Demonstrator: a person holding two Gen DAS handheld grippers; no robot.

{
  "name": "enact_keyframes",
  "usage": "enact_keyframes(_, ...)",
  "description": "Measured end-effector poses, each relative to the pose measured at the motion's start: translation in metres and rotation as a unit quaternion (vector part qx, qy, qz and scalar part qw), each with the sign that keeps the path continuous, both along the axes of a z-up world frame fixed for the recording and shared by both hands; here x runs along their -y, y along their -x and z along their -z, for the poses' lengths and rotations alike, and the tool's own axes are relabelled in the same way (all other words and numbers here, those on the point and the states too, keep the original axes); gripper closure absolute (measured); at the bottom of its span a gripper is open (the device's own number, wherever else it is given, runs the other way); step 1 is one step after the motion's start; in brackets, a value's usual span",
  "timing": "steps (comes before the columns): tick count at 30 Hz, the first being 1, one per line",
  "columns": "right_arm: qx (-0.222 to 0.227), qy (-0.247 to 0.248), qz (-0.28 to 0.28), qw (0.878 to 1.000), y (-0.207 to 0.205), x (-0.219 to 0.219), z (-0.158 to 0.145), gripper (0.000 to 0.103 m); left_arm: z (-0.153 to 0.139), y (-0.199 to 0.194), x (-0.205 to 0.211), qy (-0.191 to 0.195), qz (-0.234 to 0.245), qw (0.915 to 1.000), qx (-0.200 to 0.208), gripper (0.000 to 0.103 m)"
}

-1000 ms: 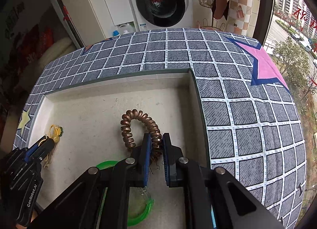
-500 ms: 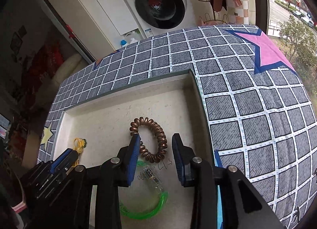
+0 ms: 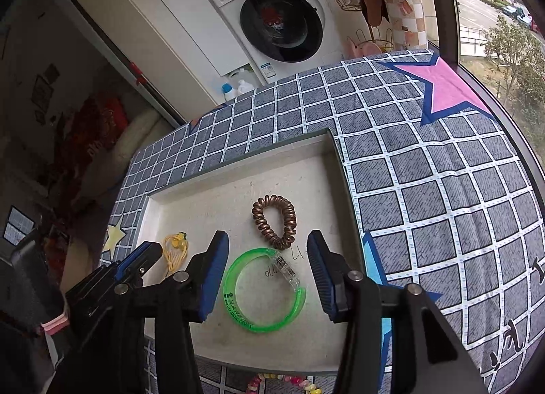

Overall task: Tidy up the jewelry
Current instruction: 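Carry the yellow bracelet and coil hair tie into the tray and release both, then withdraw both open tools from the tray toward the remaining jewelry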

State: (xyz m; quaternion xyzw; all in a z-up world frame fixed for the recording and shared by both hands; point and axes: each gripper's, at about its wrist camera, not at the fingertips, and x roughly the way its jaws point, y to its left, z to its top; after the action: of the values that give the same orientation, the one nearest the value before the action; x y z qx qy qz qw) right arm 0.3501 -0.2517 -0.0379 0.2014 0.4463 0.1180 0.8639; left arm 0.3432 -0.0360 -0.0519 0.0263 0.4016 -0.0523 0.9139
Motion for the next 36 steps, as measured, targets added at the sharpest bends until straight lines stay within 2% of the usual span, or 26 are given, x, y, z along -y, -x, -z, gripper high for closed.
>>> enact_keyframes(2, 0.000, 0.000, -0.001, 1.000, 0.004, 0.001, -0.002, 0.047, -0.006, 0.007, 0.001, -0.006, -0.009, 0.9995, 0.030, 0.000)
enact_keyframes(3, 0.000, -0.001, -0.002, 1.000, 0.005, 0.001, -0.003, 0.040, -0.008, 0.008, 0.002, -0.005, -0.002, 0.9996, 0.028, 0.000)
enact_keyframes(4, 0.001, -0.003, -0.002, 1.000, 0.007, 0.002, -0.004, 0.038, -0.009, 0.008, 0.003, -0.005, 0.001, 0.9997, 0.025, 0.000)
enact_keyframes(8, 0.000, -0.011, -0.007, 1.000, 0.015, 0.004, -0.007, 0.034, -0.019, 0.019, 0.004, -0.011, 0.002, 0.9992, 0.038, 0.000)
enact_keyframes(9, 0.000, -0.013, -0.008, 1.000, 0.018, 0.005, -0.008, 0.025, -0.021, 0.023, 0.004, -0.010, 0.004, 0.9992, 0.039, 0.000)
enact_keyframes(11, 0.003, -0.019, -0.009, 1.000, 0.025, 0.007, -0.010, 0.016, -0.025, 0.031, 0.002, -0.009, 0.008, 0.9991, 0.041, 0.000)
enact_keyframes(17, 0.025, -0.016, -0.013, 0.999, 0.051, 0.011, -0.024, 0.015, -0.035, 0.066, -0.011, 0.014, 0.027, 0.9990, 0.034, 0.000)
enact_keyframes(21, 0.046, -0.016, -0.002, 0.999, 0.071, 0.015, -0.034, 0.014, -0.038, 0.096, -0.020, 0.008, 0.022, 0.9987, 0.045, 0.000)
enact_keyframes(24, 0.056, -0.027, 0.009, 0.998, 0.085, 0.019, -0.039, 0.014, -0.037, 0.117, -0.027, 0.015, 0.019, 0.9988, 0.042, 0.000)
enact_keyframes(27, 0.064, -0.017, 0.010, 0.998, 0.098, 0.020, -0.045, 0.014, -0.033, 0.136, -0.037, 0.022, 0.014, 0.9990, 0.036, 0.000)
enact_keyframes(32, 0.070, -0.014, 0.009, 0.997, 0.122, 0.020, -0.053, 0.014, -0.026, 0.163, -0.051, 0.020, 0.006, 0.9996, 0.021, 0.000)
enact_keyframes(36, 0.058, 0.002, -0.016, 0.998, 0.141, 0.014, -0.055, 0.014, -0.021, 0.186, -0.056, 0.020, 0.011, 0.9997, 0.012, 0.000)
